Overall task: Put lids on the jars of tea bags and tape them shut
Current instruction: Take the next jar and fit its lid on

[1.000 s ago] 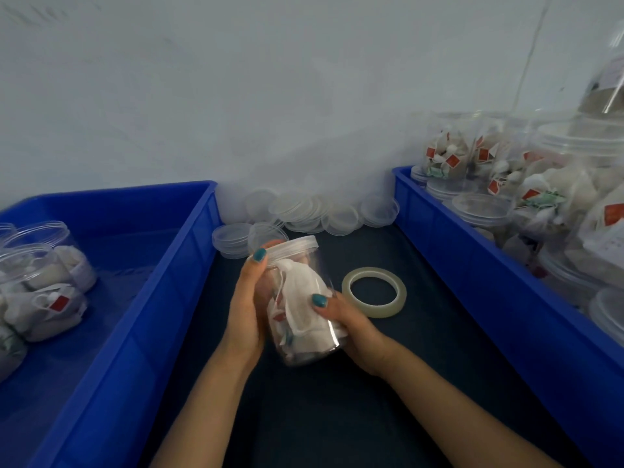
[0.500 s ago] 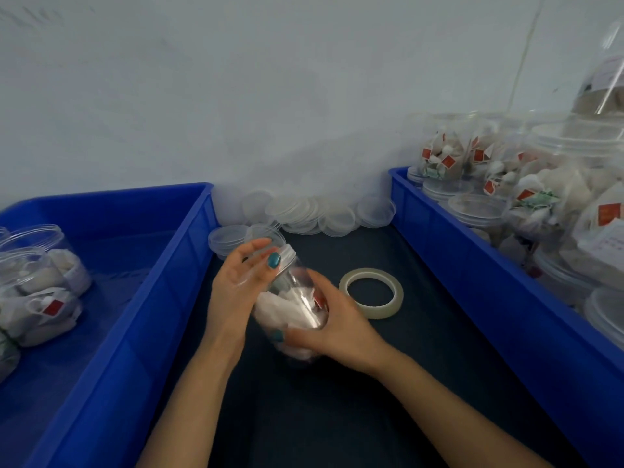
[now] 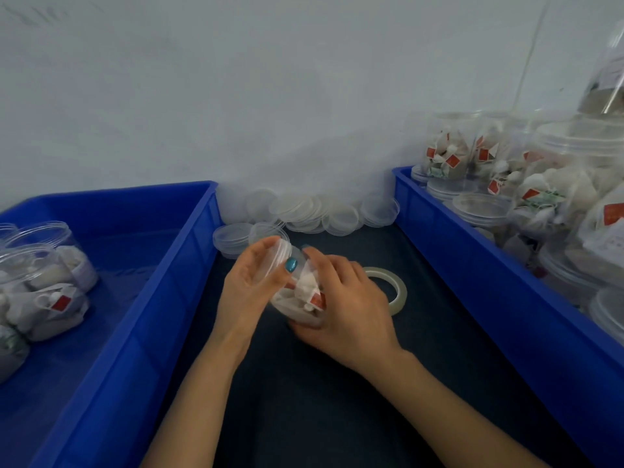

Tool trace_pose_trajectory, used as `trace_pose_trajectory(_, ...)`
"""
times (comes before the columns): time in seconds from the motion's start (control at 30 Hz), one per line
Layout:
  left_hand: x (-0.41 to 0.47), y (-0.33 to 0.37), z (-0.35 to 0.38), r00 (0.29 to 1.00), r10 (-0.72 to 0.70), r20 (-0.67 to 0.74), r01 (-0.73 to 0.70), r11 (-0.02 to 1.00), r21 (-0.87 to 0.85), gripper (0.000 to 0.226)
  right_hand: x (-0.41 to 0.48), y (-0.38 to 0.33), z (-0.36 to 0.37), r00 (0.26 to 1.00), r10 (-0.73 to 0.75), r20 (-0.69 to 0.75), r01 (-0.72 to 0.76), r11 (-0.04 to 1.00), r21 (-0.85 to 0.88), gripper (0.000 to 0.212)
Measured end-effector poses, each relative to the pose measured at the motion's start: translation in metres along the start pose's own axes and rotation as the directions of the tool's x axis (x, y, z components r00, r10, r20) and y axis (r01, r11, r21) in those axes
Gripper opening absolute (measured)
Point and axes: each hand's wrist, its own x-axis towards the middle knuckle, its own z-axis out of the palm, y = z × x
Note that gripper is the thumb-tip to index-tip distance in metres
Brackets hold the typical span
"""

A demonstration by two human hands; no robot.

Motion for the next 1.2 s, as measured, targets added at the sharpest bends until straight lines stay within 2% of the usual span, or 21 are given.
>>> trace_pose_trajectory(0.07, 0.000, 0.000, -0.001, 1.000, -0.003, -0.004, 0.003, 1.000, 0.018, 0.068, -0.001, -0.001, 0.001, 1.000, 0.008, 0.022, -0.009, 0.999, 0.042, 0.100)
trace_pose_trajectory(0.2, -0.002, 0.002, -0.003, 0.998, 0.049, 0.036, -0.050, 0.998, 0.035, 0.058, 0.000, 0.003, -0.003, 0.988, 0.055, 0.141, -0.083, 0.977, 0.198, 0.100)
trace_pose_trajectory(0.4, -0.004, 0.008, -0.006, 0.985, 0.098, 0.143, -0.115, 0.986, 0.119, 0.060, 0.003, 0.015, -0.013, 0.959, 0.019, 0.283, -0.151, 0.879, 0.452, 0.090)
trace_pose_trajectory(0.47, -0.005, 0.010, -0.007, 0.968, 0.088, 0.233, -0.111, 0.990, 0.089, 0.056, 0.004, 0.022, -0.015, 0.886, -0.016, 0.463, -0.281, 0.777, 0.564, 0.083)
trace_pose_trajectory(0.5, -0.006, 0.011, -0.008, 0.953, 0.089, 0.288, -0.111, 0.992, 0.061, 0.055, 0.003, 0.023, -0.016, 0.819, -0.066, 0.570, -0.388, 0.669, 0.635, 0.077)
trace_pose_trajectory(0.53, -0.007, 0.013, -0.009, 0.940, 0.097, 0.327, -0.118, 0.992, 0.046, 0.056, 0.002, 0.023, -0.017, 0.766, -0.123, 0.631, -0.460, 0.580, 0.672, 0.072)
trace_pose_trajectory(0.57, -0.007, 0.015, -0.011, 0.929, 0.111, 0.353, -0.138, 0.989, 0.052, 0.056, 0.001, 0.022, -0.016, 0.752, -0.145, 0.643, -0.487, 0.536, 0.690, 0.069)
trace_pose_trajectory(0.67, -0.005, 0.018, -0.016, 0.908, 0.154, 0.391, -0.209, 0.973, 0.101, 0.053, 0.000, 0.017, -0.009, 0.817, -0.066, 0.573, -0.446, 0.558, 0.700, 0.073)
trace_pose_trajectory(0.73, -0.003, 0.017, -0.019, 0.928, 0.164, 0.335, -0.234, 0.955, 0.180, 0.059, 0.001, 0.016, -0.006, 0.872, 0.023, 0.489, -0.406, 0.594, 0.694, 0.080)
trace_pose_trajectory(0.77, -0.003, 0.016, -0.020, 0.942, 0.160, 0.295, -0.228, 0.951, 0.210, 0.062, 0.001, 0.015, -0.006, 0.898, 0.075, 0.434, -0.379, 0.635, 0.674, 0.085)
trace_pose_trajectory(0.83, -0.003, 0.016, -0.020, 0.955, 0.133, 0.264, -0.193, 0.957, 0.215, 0.067, 0.001, 0.012, -0.009, 0.942, 0.169, 0.291, -0.304, 0.798, 0.521, 0.098)
trace_pose_trajectory(0.9, -0.004, 0.015, -0.012, 0.958, 0.099, 0.268, -0.148, 0.974, 0.170, 0.070, 0.000, 0.009, -0.011, 0.975, 0.137, 0.172, -0.181, 0.945, 0.273, 0.106)
trace_pose_trajectory(0.93, -0.005, 0.015, -0.007, 0.962, 0.094, 0.256, -0.137, 0.979, 0.153, 0.069, 0.001, 0.007, -0.011, 0.983, 0.102, 0.154, -0.131, 0.972, 0.195, 0.108)
trace_pose_trajectory(1.0, -0.006, 0.012, -0.001, 0.973, 0.111, 0.203, -0.143, 0.978, 0.153, 0.062, 0.002, 0.005, -0.012, 0.978, 0.076, 0.195, -0.116, 0.972, 0.204, 0.105)
trace_pose_trajectory(1.07, -0.006, 0.012, -0.002, 0.973, 0.109, 0.204, -0.139, 0.980, 0.139, 0.053, 0.003, 0.007, -0.015, 0.926, 0.077, 0.371, -0.235, 0.884, 0.404, 0.092)
trace_pose_trajectory(1.13, -0.006, 0.015, -0.008, 0.956, 0.097, 0.276, -0.129, 0.986, 0.103, 0.048, 0.004, 0.013, -0.020, 0.790, -0.033, 0.612, -0.453, 0.642, 0.619, 0.071)
trace_pose_trajectory(1.2, -0.008, 0.018, -0.010, 0.937, 0.090, 0.338, -0.119, 0.991, 0.067, 0.052, 0.003, 0.018, -0.027, 0.674, -0.193, 0.713, -0.603, 0.414, 0.682, 0.055)
